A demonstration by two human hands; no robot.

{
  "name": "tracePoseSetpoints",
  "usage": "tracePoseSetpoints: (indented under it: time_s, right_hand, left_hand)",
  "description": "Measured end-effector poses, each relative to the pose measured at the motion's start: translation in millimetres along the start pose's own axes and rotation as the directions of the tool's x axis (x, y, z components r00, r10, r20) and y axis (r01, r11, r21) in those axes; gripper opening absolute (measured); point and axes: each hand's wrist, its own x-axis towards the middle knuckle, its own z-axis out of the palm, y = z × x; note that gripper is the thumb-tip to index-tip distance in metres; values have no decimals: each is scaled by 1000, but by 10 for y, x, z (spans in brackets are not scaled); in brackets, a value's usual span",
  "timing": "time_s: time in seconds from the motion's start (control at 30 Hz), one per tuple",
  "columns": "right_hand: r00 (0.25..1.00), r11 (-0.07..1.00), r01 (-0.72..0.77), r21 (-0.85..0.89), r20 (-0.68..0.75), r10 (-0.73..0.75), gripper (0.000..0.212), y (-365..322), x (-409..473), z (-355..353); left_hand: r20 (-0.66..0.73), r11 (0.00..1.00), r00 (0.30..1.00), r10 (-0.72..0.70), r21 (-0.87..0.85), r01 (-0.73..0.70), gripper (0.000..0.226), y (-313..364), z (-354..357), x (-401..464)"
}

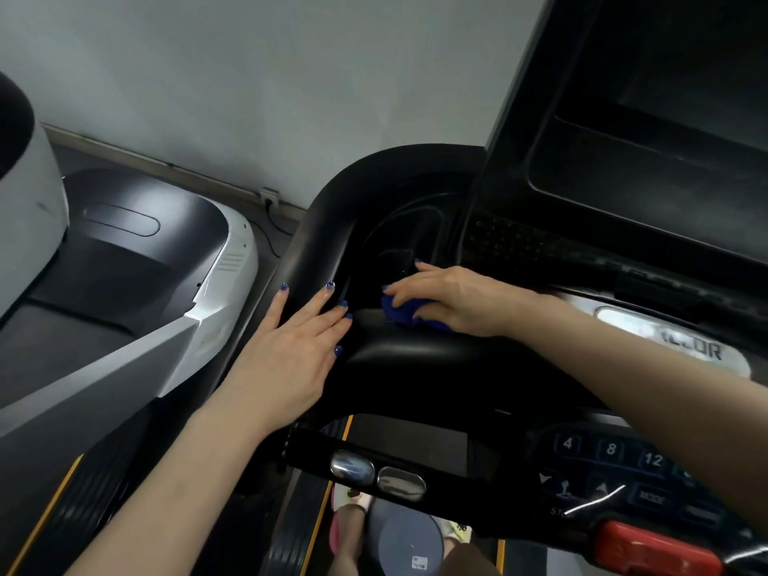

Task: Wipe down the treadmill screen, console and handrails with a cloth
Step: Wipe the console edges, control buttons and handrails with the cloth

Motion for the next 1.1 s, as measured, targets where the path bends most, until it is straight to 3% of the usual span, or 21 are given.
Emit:
tracePoseSetpoints:
  time_s: [0.9, 1.1]
  right_hand:
    - [979, 978, -202, 45, 45, 200, 30, -401, 426, 163]
    - [955, 953, -289, 90, -39, 293, 29, -346, 95, 7]
  left_hand:
    - [25, 997, 1000, -9, -71, 11, 52, -34, -17, -137]
    - [22, 997, 1000, 3, -76, -1, 53, -47, 13, -142]
